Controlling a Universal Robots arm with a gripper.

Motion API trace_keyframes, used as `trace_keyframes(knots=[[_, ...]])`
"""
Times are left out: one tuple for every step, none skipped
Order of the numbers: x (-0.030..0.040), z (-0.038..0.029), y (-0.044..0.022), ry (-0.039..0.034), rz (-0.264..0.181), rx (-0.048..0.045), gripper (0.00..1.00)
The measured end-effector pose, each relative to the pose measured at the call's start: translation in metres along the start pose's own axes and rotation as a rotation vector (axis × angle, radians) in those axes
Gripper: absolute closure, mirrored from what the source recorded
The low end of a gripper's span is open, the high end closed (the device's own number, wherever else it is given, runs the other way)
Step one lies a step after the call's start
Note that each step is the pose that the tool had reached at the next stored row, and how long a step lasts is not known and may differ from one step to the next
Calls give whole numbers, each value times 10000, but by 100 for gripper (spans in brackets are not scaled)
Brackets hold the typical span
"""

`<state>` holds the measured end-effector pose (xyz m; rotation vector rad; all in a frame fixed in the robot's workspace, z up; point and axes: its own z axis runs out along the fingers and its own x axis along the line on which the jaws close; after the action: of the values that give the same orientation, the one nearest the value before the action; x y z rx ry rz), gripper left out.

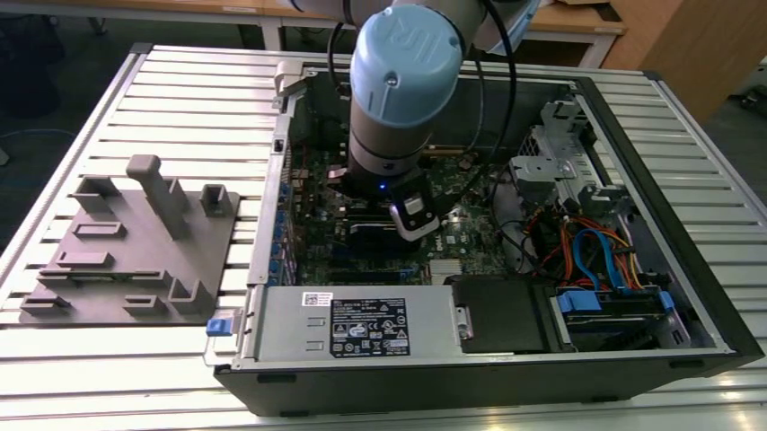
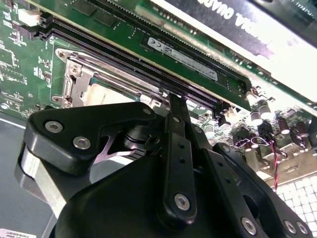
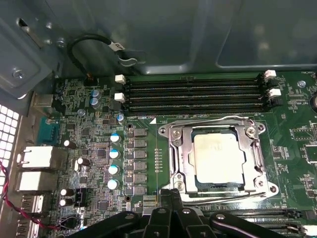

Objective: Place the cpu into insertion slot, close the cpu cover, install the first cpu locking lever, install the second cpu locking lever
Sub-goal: 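Install the second cpu locking lever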

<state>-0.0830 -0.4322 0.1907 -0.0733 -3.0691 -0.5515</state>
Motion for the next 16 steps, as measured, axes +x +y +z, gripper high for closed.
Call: trace_keyframes(knots=[[0,2,-1,1,0,-11,90],[0,3,-1,2,0,-22,90],[1,5,-2,2,0,-34,90],[1,7,-3,3,0,-47,90],[2,9,-4,4,-1,-60,90],[2,11,-4,5,-1,-73,90],[3,13,-5,5,-1,-87,90],[3,15,-6,5,-1,-101,90],[4,16,-7,6,-1,-114,90],[4,18,-7,7,-2,-127,90],[5,19,-8,8,-3,-141,90],[5,21,-8,8,-3,-153,90],[6,22,-8,8,-4,-164,90],[9,23,-9,9,-2,-171,90],[12,25,-9,9,-2,-176,90],[16,26,-10,8,-2,-178,90]])
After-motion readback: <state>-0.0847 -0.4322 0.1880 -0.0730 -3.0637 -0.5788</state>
